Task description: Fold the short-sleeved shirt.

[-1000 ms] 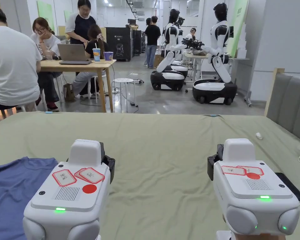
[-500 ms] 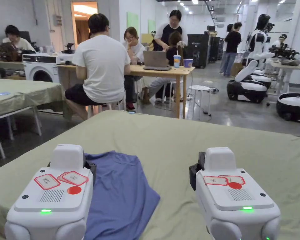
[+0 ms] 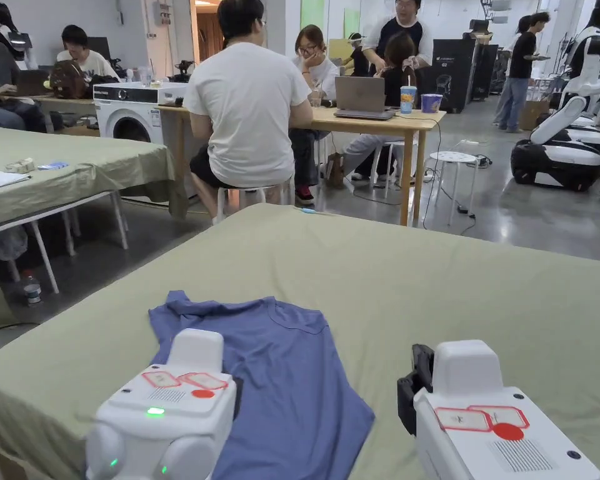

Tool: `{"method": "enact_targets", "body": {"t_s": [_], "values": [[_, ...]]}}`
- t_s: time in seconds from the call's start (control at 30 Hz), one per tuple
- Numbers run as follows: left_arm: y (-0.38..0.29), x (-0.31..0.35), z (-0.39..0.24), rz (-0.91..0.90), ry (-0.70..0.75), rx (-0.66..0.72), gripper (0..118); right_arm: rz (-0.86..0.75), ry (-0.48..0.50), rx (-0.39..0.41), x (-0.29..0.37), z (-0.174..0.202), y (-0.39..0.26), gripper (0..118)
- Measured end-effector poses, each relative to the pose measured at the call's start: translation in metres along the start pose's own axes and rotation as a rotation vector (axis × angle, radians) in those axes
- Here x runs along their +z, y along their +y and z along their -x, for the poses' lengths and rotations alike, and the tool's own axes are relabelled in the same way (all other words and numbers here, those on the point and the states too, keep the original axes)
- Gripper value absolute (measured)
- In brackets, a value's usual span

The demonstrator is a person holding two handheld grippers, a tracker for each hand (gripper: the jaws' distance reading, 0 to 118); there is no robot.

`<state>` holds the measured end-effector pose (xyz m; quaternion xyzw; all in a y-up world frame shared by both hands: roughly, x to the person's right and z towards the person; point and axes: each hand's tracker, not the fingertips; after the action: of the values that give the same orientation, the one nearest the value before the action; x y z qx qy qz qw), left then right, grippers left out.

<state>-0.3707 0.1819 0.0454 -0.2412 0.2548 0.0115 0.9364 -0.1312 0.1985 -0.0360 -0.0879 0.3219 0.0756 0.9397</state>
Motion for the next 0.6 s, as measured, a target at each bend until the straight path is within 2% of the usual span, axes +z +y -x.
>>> {"method": "enact_targets", "body": {"t_s": [0.1,0.2,0.3,0.43,0.47,0.5,0.57,0.6], "values": [[0.017,-0.084,-0.009,0.133,-0.125,0.039,0,0.039,0.001,-0.004,-0.018,-0.008,-0.006,0],[0.028,-0.165,-0.023,0.27,-0.156,0.018,0,0.07,-0.002,0.001,-0.034,-0.012,-0.012,0],[0.032,-0.23,-0.033,0.393,-0.145,0.015,0,0.094,-0.004,0.004,-0.051,-0.014,-0.017,0],[0.03,-0.287,-0.039,0.469,-0.127,-0.02,0,0.115,-0.009,0.013,-0.068,-0.019,-0.019,0],[0.03,-0.297,-0.04,0.47,-0.132,-0.011,4,0.121,-0.011,0.011,-0.072,-0.022,-0.02,0],[0.029,-0.303,-0.041,0.467,-0.14,-0.012,35,0.127,-0.012,0.008,-0.077,-0.024,-0.021,0],[0.023,-0.313,-0.047,0.487,-0.158,-0.036,107,0.136,-0.013,0.006,-0.084,-0.027,-0.023,0],[0.019,-0.318,-0.05,0.51,-0.143,-0.059,118,0.14,-0.016,0.009,-0.088,-0.029,-0.024,0]]}}
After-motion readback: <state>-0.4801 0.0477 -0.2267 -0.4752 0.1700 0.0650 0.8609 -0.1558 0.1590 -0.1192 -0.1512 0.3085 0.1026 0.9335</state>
